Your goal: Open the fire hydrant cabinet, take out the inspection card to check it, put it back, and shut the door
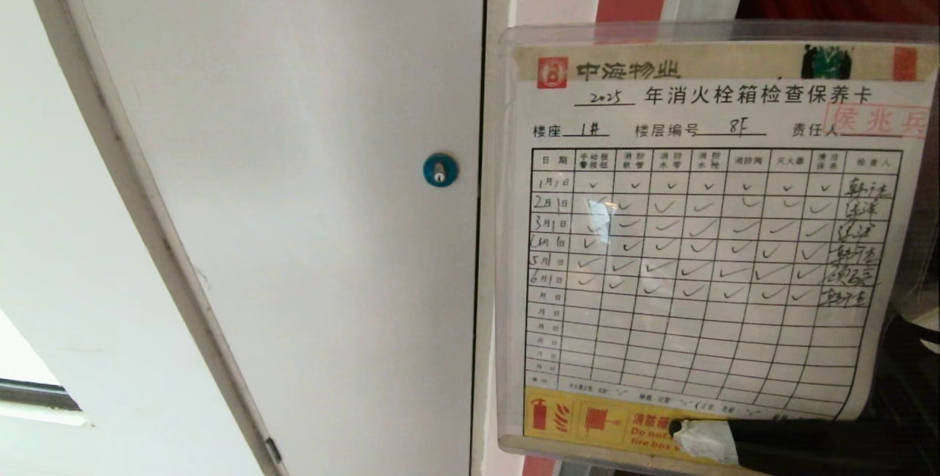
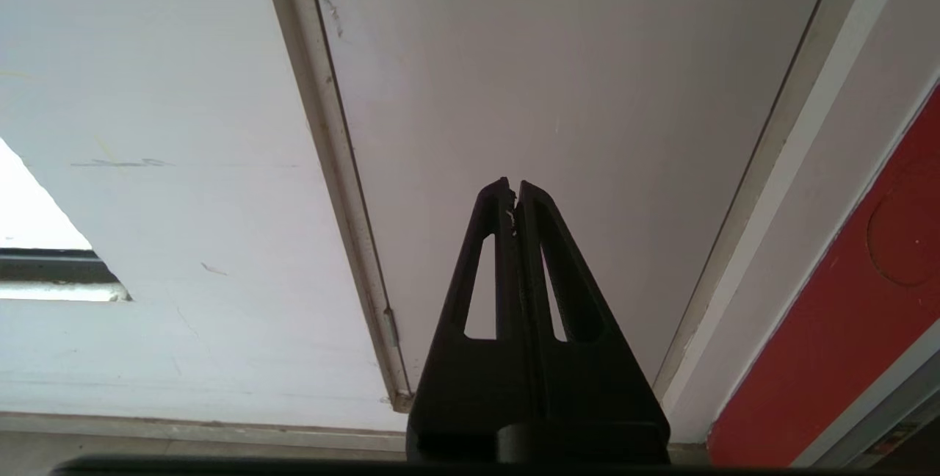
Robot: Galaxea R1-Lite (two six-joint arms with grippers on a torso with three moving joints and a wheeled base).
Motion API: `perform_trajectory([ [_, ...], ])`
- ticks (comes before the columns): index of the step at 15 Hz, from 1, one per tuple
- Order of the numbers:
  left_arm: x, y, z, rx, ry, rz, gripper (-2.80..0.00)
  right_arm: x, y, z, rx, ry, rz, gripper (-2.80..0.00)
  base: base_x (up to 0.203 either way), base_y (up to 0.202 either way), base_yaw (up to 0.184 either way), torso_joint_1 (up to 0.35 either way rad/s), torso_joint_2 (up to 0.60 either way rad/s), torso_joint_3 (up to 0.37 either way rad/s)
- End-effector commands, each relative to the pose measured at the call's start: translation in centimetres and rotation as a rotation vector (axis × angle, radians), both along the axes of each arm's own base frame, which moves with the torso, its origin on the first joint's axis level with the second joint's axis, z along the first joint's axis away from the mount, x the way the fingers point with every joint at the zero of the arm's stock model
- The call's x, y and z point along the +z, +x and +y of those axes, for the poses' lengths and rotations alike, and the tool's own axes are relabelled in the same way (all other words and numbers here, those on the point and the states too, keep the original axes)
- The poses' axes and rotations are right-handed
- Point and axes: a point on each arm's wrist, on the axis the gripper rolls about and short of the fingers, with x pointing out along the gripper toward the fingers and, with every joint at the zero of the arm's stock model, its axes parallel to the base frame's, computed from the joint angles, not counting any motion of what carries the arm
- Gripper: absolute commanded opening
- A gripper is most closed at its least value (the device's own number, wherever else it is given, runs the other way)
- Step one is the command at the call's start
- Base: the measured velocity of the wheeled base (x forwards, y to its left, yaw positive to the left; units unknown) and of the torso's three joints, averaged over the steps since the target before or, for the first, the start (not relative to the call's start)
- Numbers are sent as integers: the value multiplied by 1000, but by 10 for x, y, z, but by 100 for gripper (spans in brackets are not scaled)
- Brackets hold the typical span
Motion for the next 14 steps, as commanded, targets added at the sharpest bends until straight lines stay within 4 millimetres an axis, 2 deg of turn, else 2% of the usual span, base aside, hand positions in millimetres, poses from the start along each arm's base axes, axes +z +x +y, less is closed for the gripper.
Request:
perform_trajectory([
  [1, 0, 0, 0, 0, 1, 2, -280, 0, -2, -2, 2, 5, -6, -280, 0, 0, 0, 0, 0, 0],
  [8, 0, 0, 0, 0, 0, 0, -280, 2, -11, -11, -6, 22, -17, -280, 0, 0, 0, 0, 0, 0],
  [14, 0, 0, 0, 0, 1, 0, -280, 7, -21, -19, 41, 74, 62, -280, 0, 0, 0, 0, 0, 0],
])
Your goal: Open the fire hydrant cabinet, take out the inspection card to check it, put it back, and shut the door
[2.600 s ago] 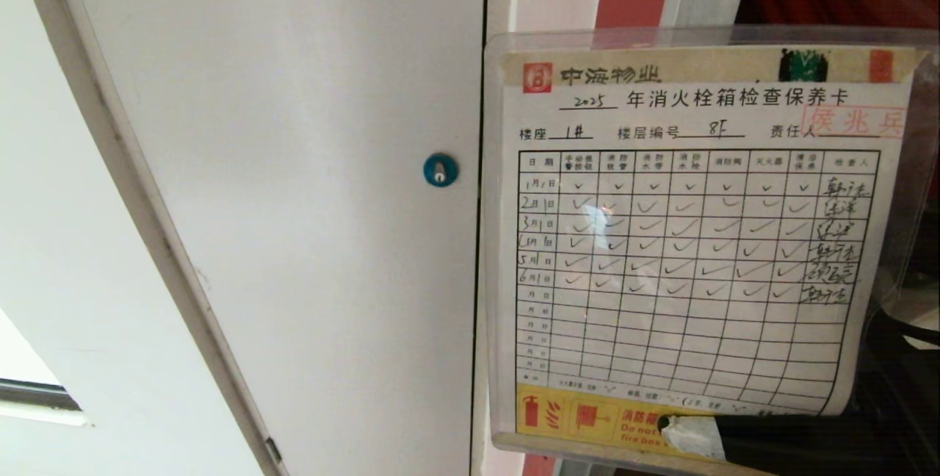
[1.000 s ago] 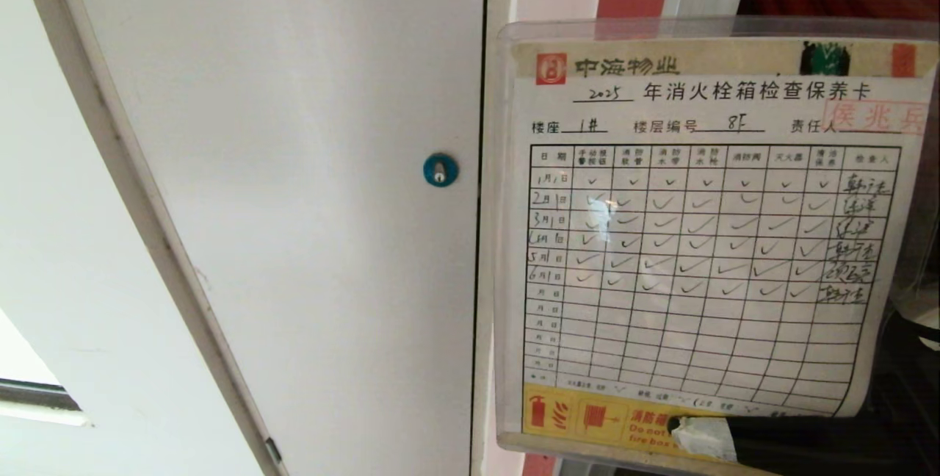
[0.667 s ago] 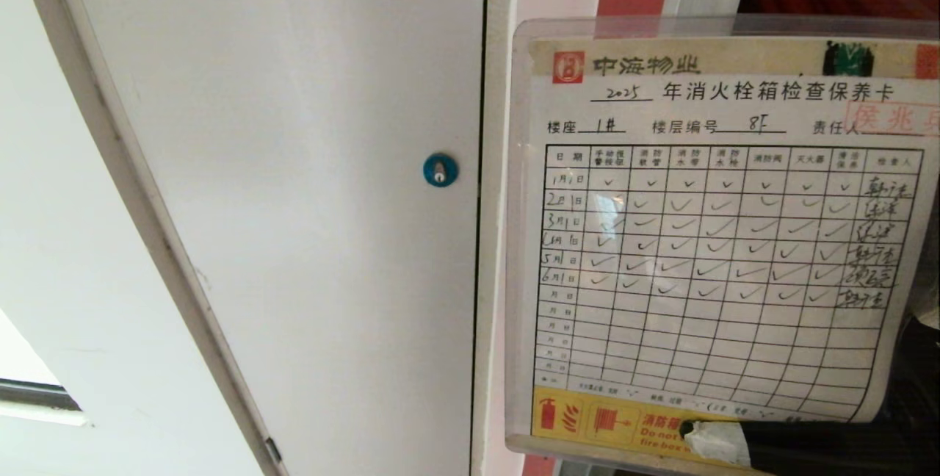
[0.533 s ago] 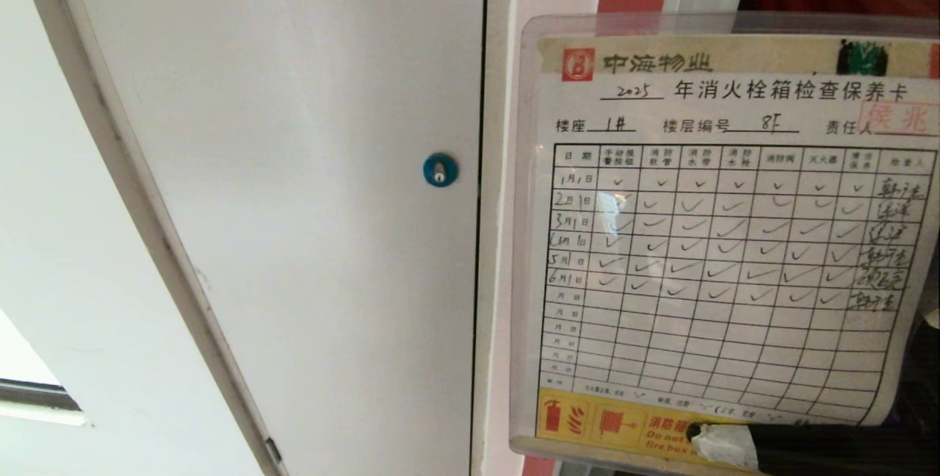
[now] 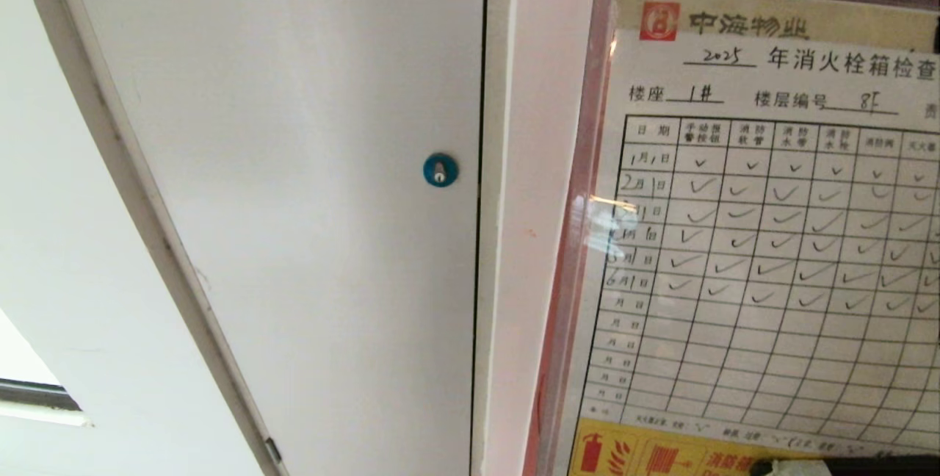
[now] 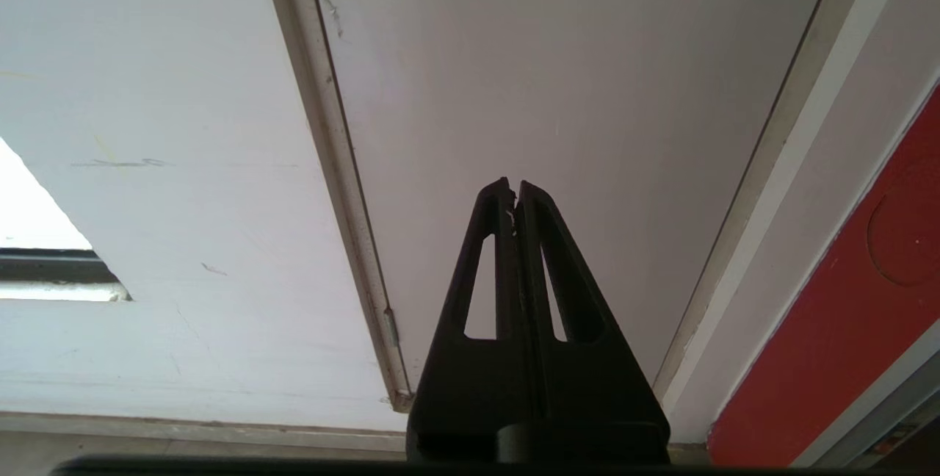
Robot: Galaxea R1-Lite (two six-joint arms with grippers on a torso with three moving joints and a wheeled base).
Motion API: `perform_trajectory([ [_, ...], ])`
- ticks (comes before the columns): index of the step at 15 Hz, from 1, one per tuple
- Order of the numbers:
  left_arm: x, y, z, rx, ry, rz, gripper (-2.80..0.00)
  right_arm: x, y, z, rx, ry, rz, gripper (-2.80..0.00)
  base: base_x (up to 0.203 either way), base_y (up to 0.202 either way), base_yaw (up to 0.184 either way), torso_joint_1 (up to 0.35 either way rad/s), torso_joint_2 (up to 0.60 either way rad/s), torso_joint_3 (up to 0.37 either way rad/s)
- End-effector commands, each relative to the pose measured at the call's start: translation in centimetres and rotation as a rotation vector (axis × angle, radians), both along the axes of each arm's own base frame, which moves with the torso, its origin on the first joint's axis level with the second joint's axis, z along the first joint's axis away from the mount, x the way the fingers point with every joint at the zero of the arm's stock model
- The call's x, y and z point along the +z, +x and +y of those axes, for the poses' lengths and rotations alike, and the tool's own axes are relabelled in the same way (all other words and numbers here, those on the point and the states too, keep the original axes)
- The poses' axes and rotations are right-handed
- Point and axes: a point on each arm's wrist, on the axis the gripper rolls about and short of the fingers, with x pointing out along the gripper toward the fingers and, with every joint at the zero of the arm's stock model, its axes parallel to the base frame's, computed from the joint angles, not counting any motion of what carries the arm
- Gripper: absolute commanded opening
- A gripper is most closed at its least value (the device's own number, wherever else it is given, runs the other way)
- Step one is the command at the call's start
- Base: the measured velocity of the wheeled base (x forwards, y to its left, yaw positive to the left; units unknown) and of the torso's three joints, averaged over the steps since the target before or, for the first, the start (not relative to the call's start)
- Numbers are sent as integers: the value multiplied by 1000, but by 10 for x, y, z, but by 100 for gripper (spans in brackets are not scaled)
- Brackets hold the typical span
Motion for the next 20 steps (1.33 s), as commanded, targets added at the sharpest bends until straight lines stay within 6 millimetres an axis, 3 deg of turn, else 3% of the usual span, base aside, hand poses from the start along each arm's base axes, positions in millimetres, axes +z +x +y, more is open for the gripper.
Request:
perform_trajectory([
  [1, 0, 0, 0, 0, 1, 1, -280, 1, -2, -2, 25, 1, 6, -280, 0, 0, 0, 0, 0, 0],
  [5, 0, 0, 0, 0, 1, 0, -280, -1, -5, -1, 112, 11, 92, -280, 0, 0, 0, 0, 0, 0],
  [13, 0, 0, 0, 0, 1, 1, -280, 2, -12, -11, 115, 34, 90, -280, 0, 0, 0, 0, 0, 0],
  [17, 0, 0, 0, 0, 1, 1, -280, 6, -28, -30, -7, 77, 125, -280, 0, 0, 0, 0, 0, 0],
  [20, 0, 0, 0, 0, -1, 1, -280, 11, -40, -46, -195, 185, 246, -280, 0, 0, 0, 0, 0, 0],
])
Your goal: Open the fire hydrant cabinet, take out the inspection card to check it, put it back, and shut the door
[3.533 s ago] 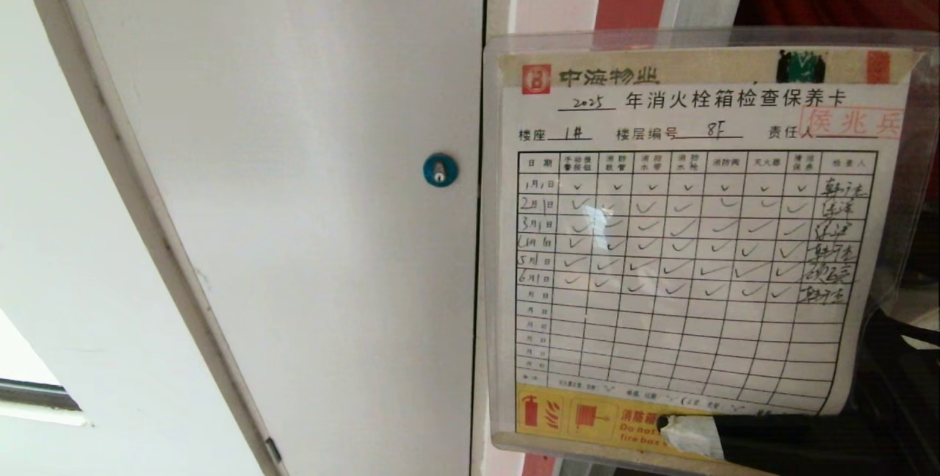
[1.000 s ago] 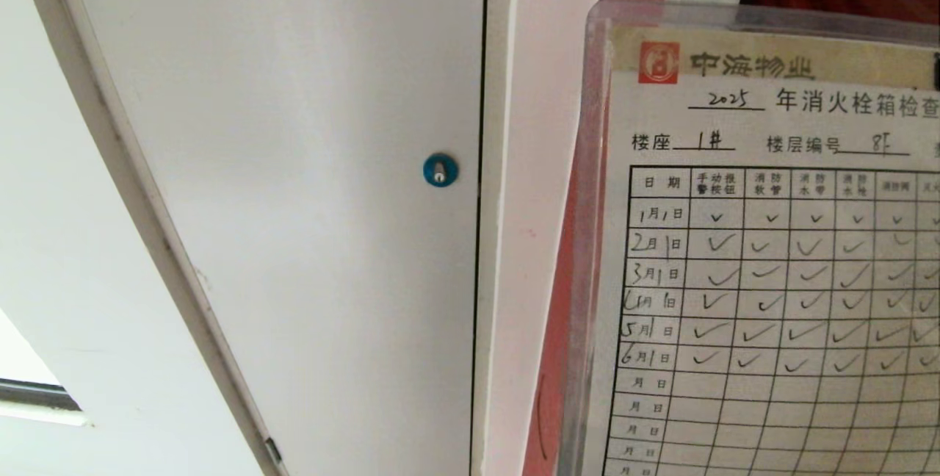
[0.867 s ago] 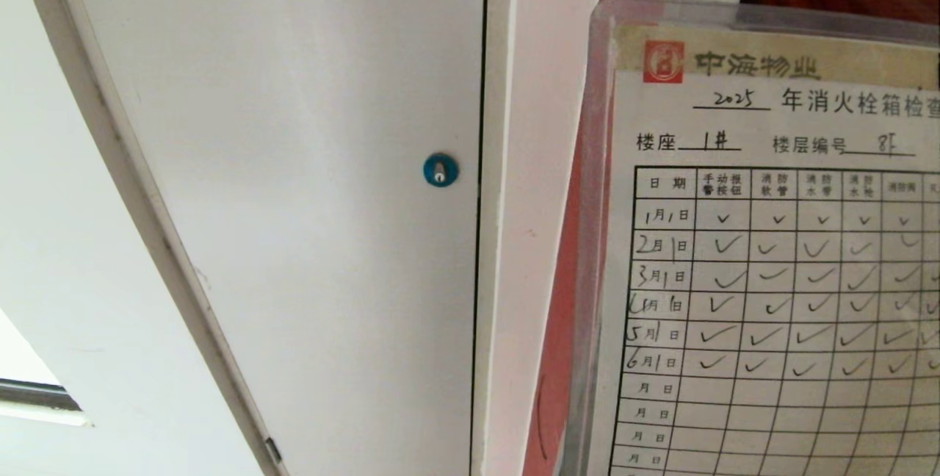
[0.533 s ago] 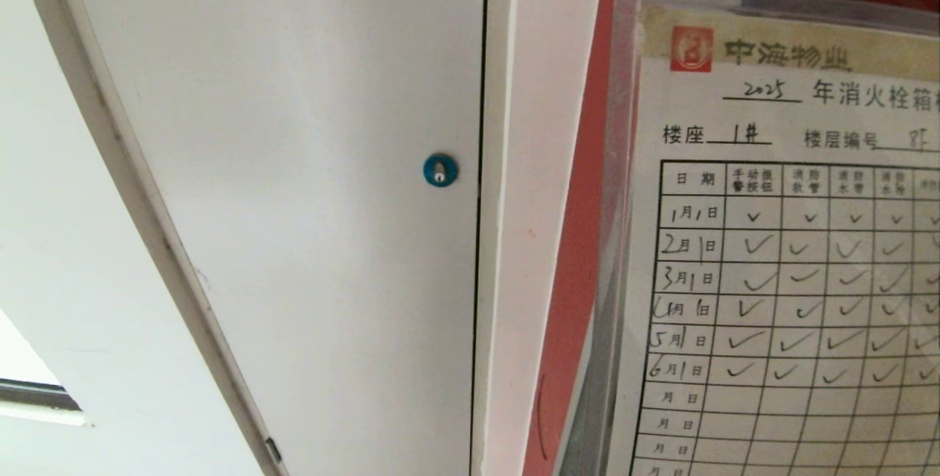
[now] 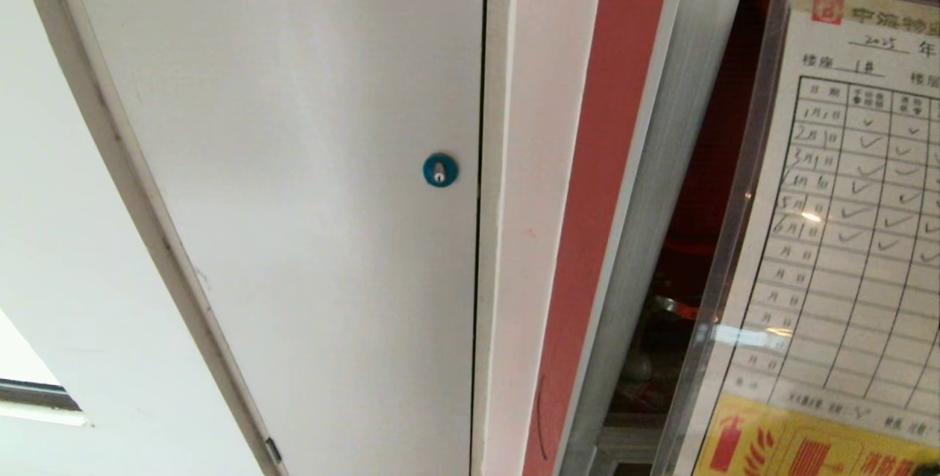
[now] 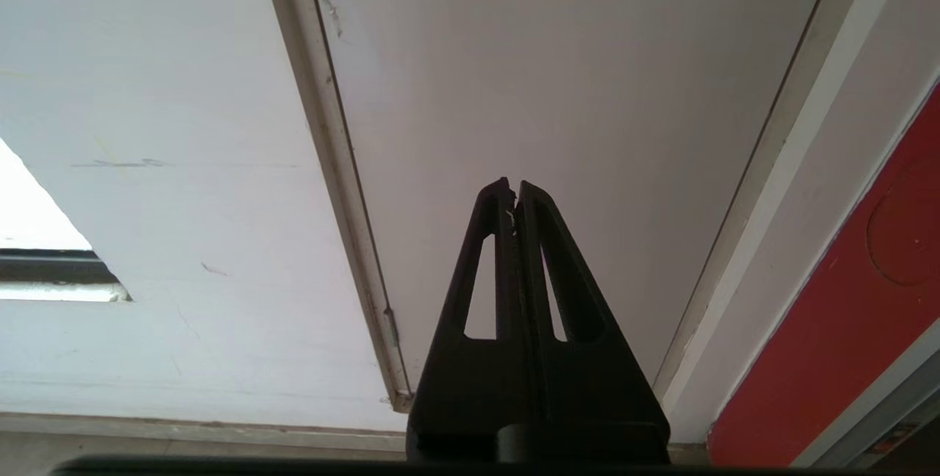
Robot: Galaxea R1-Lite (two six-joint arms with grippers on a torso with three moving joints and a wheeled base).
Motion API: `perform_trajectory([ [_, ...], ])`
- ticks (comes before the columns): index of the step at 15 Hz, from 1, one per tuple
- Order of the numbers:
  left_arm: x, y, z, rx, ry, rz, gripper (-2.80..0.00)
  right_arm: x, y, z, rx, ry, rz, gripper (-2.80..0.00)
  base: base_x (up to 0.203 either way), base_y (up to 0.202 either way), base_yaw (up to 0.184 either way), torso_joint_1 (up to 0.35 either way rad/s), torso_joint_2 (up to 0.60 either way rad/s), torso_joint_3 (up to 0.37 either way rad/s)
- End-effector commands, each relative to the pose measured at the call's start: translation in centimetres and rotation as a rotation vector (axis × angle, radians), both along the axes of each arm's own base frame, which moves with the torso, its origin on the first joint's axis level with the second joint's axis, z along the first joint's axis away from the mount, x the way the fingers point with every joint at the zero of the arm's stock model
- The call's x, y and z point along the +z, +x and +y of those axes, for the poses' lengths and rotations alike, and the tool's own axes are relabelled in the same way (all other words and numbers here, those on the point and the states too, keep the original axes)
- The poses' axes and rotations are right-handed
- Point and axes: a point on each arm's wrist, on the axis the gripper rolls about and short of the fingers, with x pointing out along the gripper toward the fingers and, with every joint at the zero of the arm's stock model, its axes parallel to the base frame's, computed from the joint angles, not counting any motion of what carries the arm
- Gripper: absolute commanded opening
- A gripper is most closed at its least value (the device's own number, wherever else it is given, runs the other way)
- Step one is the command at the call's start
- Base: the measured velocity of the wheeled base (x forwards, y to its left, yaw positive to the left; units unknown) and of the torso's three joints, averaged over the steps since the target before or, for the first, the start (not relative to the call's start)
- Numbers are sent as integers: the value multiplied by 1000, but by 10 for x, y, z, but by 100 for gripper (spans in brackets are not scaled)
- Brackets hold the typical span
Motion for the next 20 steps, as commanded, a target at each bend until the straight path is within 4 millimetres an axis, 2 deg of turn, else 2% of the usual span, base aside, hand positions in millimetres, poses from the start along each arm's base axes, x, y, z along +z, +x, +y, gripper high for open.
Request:
perform_trajectory([
  [1, 0, 0, 0, 0, -1, 1, -280, 5, -10, -12, -101, 82, 42, -280, 0, 0, 0, 0, 0, 0],
  [6, 0, 0, 0, 0, -1, 0, -280, 17, -5, -19, -380, 226, 156, -280, 0, 0, 0, 0, 0, 0],
  [10, 0, 0, 0, 0, 1, 1, -280, 20, 33, -2, -613, 314, 364, -280, 0, 0, 0, 0, 0, 0],
  [12, 0, 0, 0, 0, 1, 1, -280, 22, 45, -5, -719, 369, 414, -280, 0, 0, 0, 0, 0, 0],
  [15, 0, 0, 0, 0, 1, 0, -280, 14, 52, -10, -817, 384, 528, -280, 0, 0, 0, 0, 0, 0],
  [20, 0, 0, 0, 0, 0, 1, -280, 16, 61, -20, -936, 447, 601, -280, 0, 0, 0, 0, 0, 0],
])
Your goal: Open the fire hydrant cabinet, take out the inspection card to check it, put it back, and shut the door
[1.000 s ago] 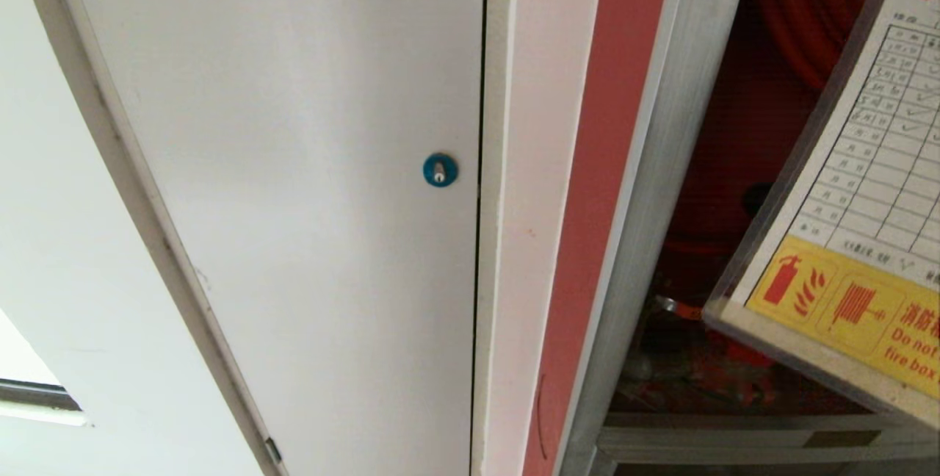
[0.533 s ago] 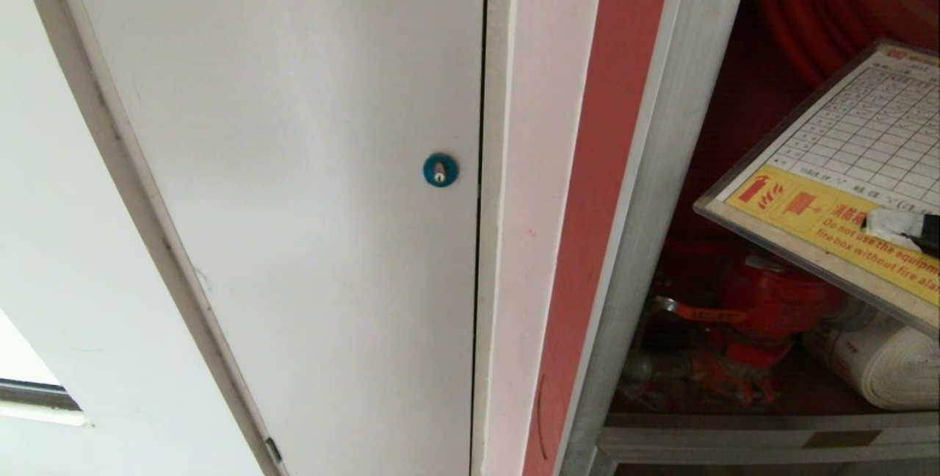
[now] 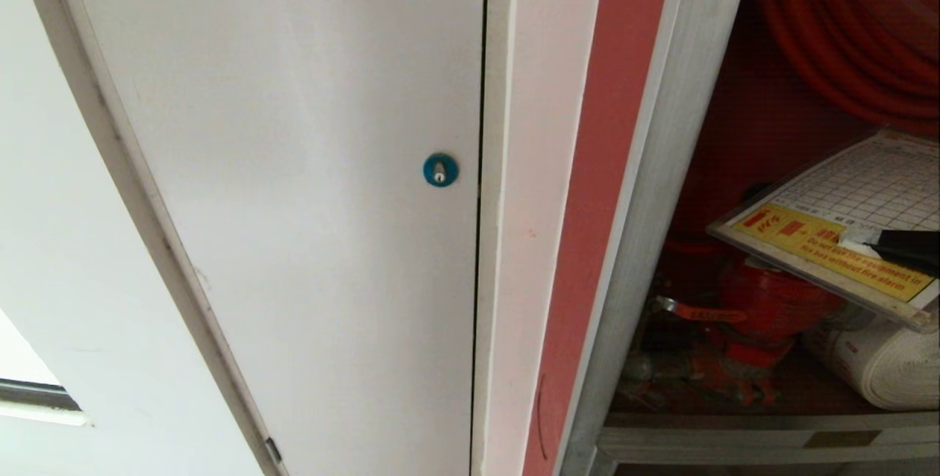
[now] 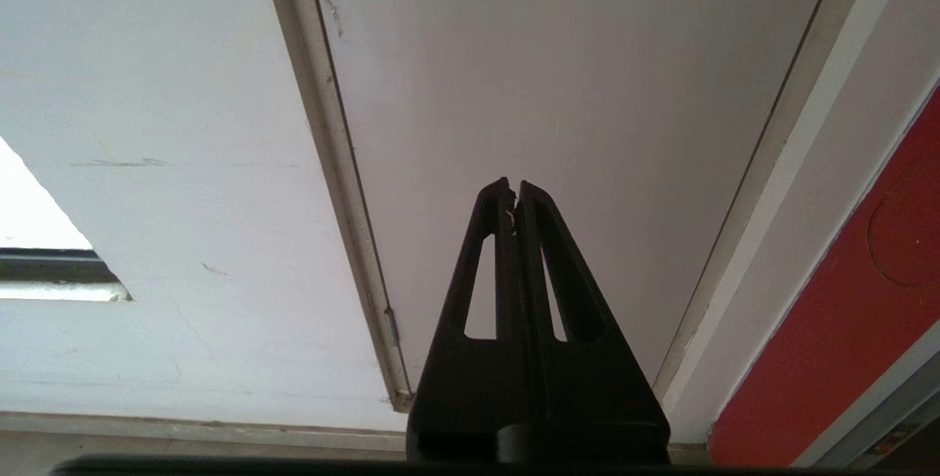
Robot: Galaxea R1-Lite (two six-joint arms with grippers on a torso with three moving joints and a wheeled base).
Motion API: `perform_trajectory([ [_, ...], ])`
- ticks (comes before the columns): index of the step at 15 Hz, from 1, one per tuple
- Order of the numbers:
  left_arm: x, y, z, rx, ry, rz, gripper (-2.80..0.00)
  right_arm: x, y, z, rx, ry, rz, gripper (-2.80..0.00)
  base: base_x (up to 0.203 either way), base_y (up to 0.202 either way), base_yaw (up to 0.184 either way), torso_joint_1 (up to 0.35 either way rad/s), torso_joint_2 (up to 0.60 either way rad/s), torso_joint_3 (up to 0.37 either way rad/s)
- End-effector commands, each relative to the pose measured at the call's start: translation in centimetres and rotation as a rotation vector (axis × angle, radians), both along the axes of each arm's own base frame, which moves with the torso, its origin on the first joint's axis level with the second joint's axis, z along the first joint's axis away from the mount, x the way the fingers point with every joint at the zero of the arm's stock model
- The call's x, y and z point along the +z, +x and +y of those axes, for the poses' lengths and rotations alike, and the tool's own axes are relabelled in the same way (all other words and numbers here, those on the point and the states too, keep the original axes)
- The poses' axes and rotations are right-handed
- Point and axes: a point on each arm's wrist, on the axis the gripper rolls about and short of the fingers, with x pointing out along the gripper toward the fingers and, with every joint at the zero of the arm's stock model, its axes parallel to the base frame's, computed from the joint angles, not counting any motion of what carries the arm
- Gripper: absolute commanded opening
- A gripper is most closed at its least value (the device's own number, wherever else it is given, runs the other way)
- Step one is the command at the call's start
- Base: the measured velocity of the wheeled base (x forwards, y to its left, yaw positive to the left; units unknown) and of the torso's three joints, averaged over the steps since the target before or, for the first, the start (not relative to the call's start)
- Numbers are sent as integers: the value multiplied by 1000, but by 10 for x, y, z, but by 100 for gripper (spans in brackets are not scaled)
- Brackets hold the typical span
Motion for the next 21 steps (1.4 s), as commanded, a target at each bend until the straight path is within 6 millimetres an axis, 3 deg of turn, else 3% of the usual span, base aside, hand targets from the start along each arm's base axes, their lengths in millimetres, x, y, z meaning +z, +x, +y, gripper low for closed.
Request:
perform_trajectory([
  [1, 0, 0, 0, 0, 0, 1, -280, 4, 5, -2, -28, 17, 8, -280, 0, 0, 0, 0, 0, 0],
  [10, 0, 0, 0, 0, 0, 1, -280, 13, 9, -18, 5, 241, 168, -280, 0, 0, 0, 0, 0, 0],
  [17, 0, 0, 0, 0, 0, 0, -280, 8, 61, -22, -58, 308, 160, -280, 0, 0, 0, 0, 0, 0],
  [21, 0, 0, 0, 0, 0, 1, -280, 6, 72, -23, -116, 291, 145, -280, 0, 0, 0, 0, 0, 0],
])
